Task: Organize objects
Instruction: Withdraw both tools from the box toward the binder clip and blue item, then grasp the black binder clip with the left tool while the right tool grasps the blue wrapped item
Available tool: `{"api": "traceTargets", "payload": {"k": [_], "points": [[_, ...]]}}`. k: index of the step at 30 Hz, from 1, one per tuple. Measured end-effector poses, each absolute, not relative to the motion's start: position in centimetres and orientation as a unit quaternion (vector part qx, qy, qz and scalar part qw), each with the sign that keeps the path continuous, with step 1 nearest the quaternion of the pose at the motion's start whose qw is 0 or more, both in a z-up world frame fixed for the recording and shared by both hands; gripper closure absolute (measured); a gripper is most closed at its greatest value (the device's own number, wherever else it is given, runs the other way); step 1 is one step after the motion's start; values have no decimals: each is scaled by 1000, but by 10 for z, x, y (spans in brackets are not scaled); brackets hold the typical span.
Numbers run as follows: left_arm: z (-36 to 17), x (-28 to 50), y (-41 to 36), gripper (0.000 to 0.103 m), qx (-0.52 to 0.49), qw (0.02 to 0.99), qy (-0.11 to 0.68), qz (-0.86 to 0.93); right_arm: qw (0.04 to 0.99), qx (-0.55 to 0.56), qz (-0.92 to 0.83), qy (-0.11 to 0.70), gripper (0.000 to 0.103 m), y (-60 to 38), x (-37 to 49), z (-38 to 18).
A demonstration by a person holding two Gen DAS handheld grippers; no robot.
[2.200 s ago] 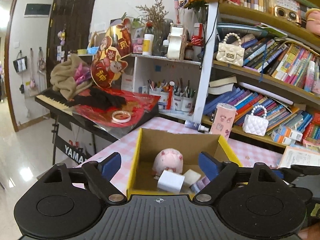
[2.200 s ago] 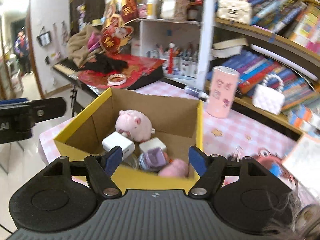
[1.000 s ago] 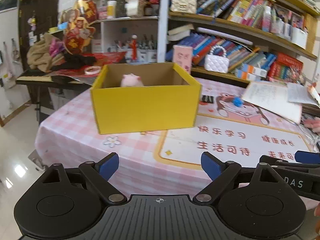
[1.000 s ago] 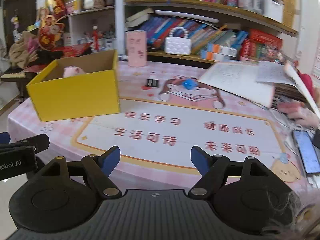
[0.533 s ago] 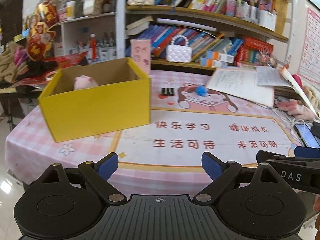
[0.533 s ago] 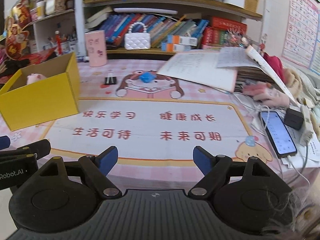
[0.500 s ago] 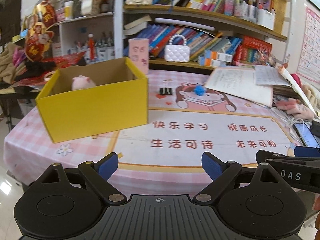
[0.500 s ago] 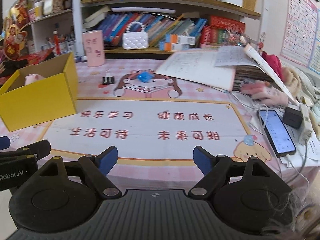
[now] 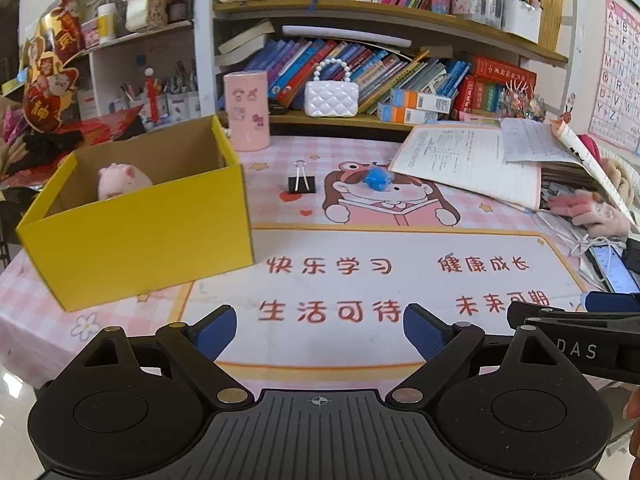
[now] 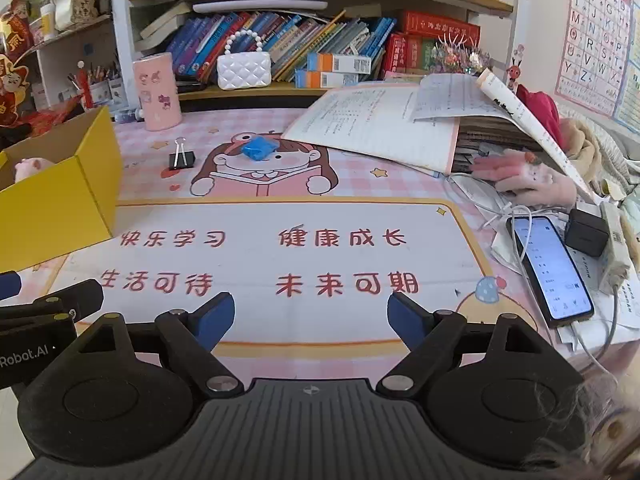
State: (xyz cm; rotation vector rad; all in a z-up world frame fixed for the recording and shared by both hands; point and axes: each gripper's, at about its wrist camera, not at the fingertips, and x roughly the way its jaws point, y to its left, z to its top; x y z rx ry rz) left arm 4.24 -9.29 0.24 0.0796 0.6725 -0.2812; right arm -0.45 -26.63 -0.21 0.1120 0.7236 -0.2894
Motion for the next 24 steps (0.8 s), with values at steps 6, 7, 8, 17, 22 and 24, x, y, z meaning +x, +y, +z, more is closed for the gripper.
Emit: {"api": "traceTargets", "payload": {"k": [6,7,8,17,22,24], "points": [[1,65,-112,10,42,934,328,-133,922,58,-133,358,20,-287,22,-4],[1,69,-115,10,42,935,327,-133,923,58,-130,358,20,-290,27,-4],[1,74,-119,10,42,935,325,-133,923,58,-127,358,20,-293,32,-5],[1,126,-146,10,37,940,322,-112,931,50,-93,349,20,-319,95,-3],[2,157,-157,11,40,941,322,-97,934,51,-77,345,20,-334,136,-3],[1,171,-161,12,42,942,322,-87,937,50,-69,340,20,-339,152,-2]]}}
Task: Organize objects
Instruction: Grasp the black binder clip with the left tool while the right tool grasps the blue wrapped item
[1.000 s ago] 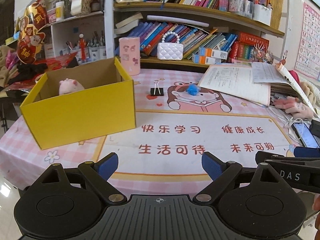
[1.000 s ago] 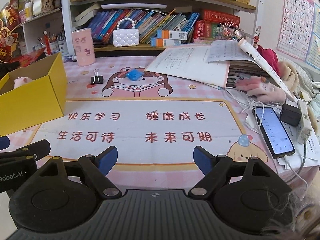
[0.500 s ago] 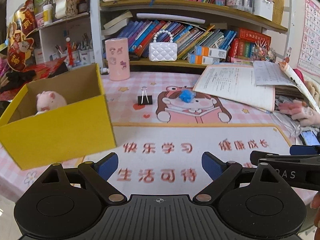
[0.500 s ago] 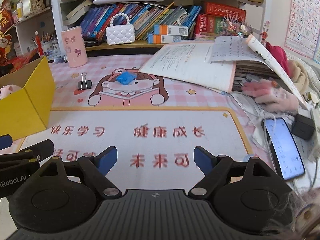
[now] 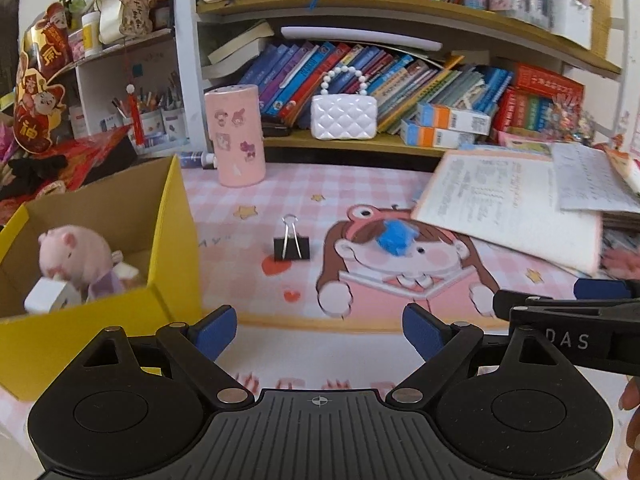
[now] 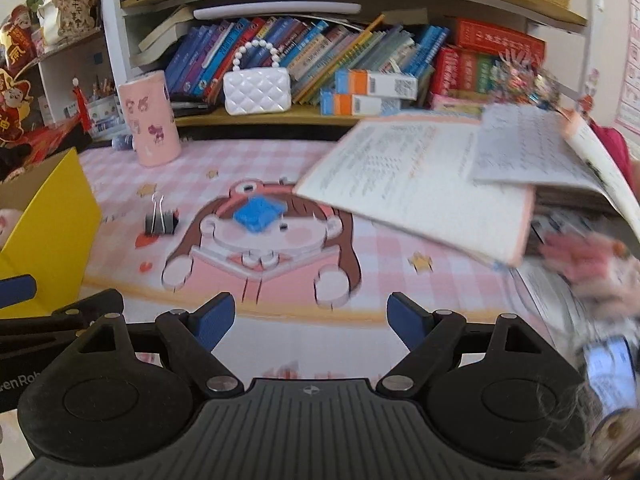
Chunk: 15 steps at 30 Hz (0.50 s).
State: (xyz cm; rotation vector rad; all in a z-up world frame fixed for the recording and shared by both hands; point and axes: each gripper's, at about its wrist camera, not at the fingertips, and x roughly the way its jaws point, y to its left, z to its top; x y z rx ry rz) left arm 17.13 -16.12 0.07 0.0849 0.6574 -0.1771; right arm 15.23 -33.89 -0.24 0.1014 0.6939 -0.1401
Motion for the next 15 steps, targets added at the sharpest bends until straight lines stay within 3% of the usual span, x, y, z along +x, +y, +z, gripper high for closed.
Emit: {"api": "traceTargets", "payload": {"k": [15], "points": [[-29,279,-172,27,-2,928,372,-12,945,16,37,325,28,-359,266,-26]]}}
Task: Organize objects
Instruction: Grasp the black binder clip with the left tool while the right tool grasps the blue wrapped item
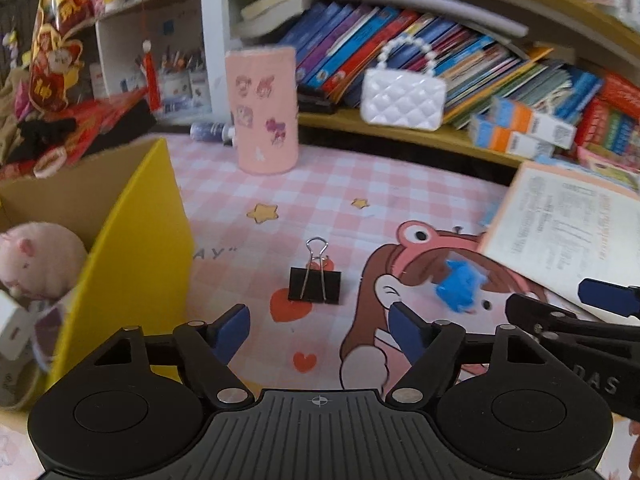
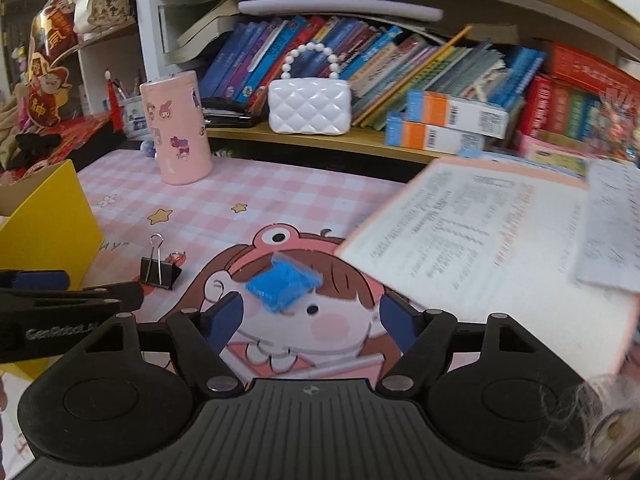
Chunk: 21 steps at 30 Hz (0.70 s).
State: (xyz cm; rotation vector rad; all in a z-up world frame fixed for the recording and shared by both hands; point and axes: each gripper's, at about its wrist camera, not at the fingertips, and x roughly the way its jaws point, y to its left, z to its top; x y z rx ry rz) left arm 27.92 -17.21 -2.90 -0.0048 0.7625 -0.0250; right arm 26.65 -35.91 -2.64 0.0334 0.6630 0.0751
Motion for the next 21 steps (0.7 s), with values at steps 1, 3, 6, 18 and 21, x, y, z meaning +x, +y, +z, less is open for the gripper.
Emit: {"api": "traceTargets", "payload": {"k": [1,3,6,18,21], "points": [[-33,286,-172,27,-7,926,377,-8,944,15,43,327,28,-360,273,-28],[-41,300,-172,28,-13,922,386,-1,943,9,53,329,28,-361,283,-32],[-53,318,-174,30,-6,920,393,4,940,1,67,334,28,-364,296,-38],[-71,348,-180,64,15,920,393,-2,925,-16,126,359,23,-369,333,-62],[-65,345,-177,64,2,919,393,-4,922,-21,137,361,23,-368,339,-66]]}}
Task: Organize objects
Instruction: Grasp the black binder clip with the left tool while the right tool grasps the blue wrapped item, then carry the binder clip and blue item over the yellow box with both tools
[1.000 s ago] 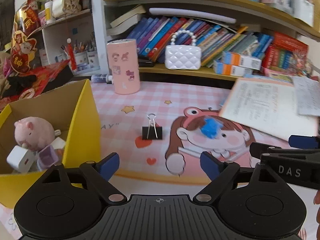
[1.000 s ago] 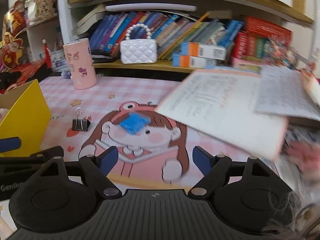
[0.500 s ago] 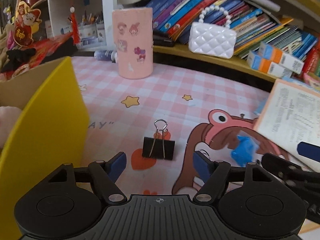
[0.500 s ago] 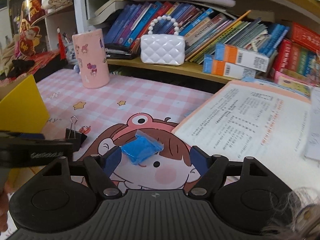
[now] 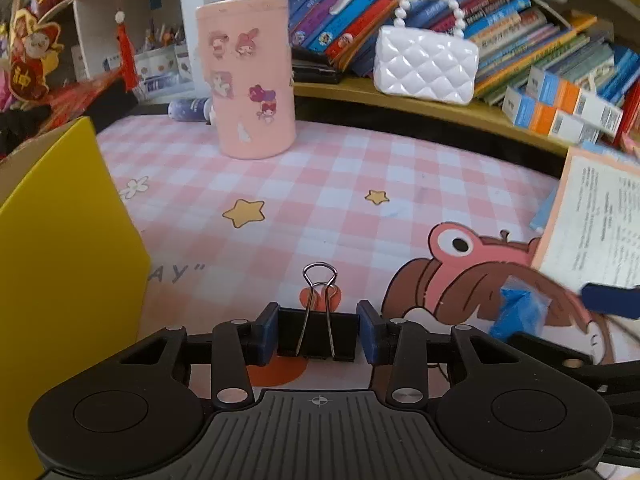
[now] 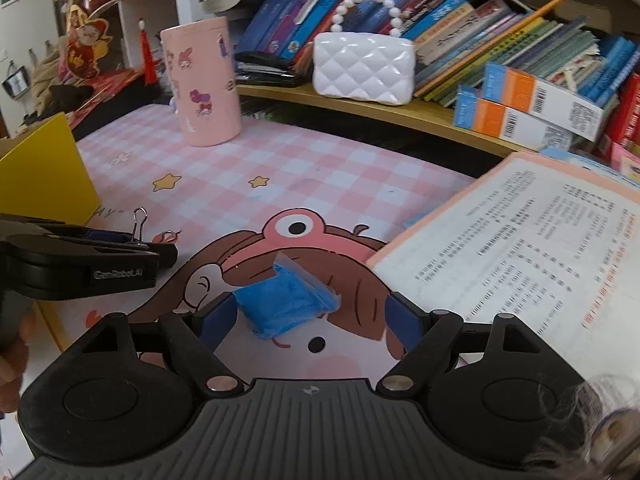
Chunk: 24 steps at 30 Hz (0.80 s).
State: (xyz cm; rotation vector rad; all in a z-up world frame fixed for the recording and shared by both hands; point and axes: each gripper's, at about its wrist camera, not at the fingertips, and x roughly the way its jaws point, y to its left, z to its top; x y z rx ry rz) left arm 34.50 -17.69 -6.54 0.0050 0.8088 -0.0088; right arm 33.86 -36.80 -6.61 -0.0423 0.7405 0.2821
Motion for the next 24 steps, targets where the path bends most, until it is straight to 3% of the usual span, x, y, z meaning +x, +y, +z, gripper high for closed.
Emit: {"api": "traceTargets", "payload": {"k": [8,10,11,15,24], "points": [[-29,308,-165,64,-29,926,376,-19,915,-54,186,353,26,-355,351,-76],[-21,299,-162,64,-35,927,373,-22,913,-61,199,350,31,-354,351,-77],[-18,293,-161,64,-35,927,373,-24,911,-62,203,354,44,-354,353,-78],[-11,272,-158,64,-38,927,373,-33,910,-40,203,358,55,-358,351,-77],[3,227,-154,64,-37,930,360,-59,924,-18,168,343,62,-355,313,-54]]}}
